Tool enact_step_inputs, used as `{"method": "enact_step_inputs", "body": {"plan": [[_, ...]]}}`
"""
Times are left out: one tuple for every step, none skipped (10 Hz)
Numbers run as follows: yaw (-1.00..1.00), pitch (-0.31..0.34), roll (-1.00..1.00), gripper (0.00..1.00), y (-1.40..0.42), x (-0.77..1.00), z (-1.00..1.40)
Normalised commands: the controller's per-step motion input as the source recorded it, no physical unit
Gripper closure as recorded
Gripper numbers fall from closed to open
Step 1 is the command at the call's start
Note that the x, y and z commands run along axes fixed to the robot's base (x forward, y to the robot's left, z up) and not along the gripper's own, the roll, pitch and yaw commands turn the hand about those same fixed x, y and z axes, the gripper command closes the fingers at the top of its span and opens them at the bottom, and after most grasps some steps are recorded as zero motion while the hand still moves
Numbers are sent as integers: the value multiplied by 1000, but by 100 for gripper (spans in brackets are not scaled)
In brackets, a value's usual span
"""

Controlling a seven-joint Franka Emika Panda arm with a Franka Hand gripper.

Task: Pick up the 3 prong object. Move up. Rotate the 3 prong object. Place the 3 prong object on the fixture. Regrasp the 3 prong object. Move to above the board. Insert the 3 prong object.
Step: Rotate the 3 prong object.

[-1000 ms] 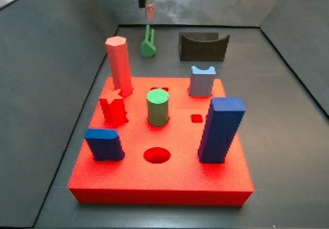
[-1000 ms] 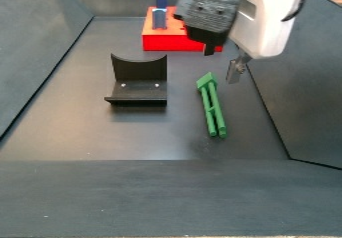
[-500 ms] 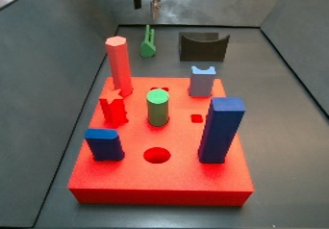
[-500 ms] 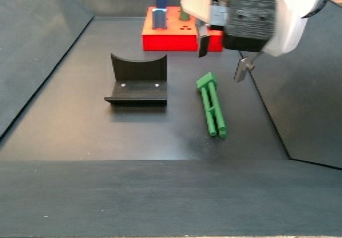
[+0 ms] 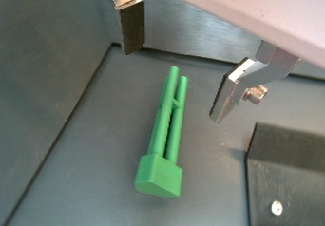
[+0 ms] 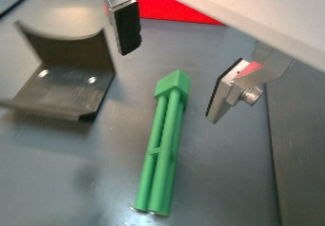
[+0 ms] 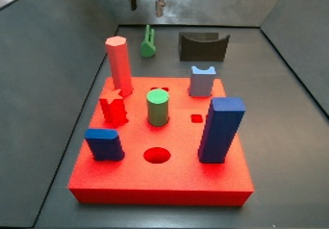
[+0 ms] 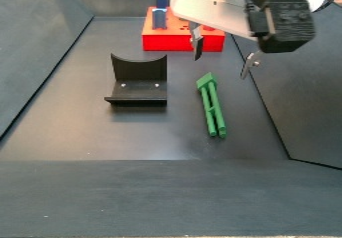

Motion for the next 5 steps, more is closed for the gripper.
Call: {"method": "enact_step_inputs", "body": {"plan": [[1000,-13,4,0,1,35,-35],[1000,-14,4,0,1,35,-36],[1000,-16,5,0,1,35,-35],[1000,-19,6,0,1,35,-35],[1000,-25,8,0,1,35,-35]]}}
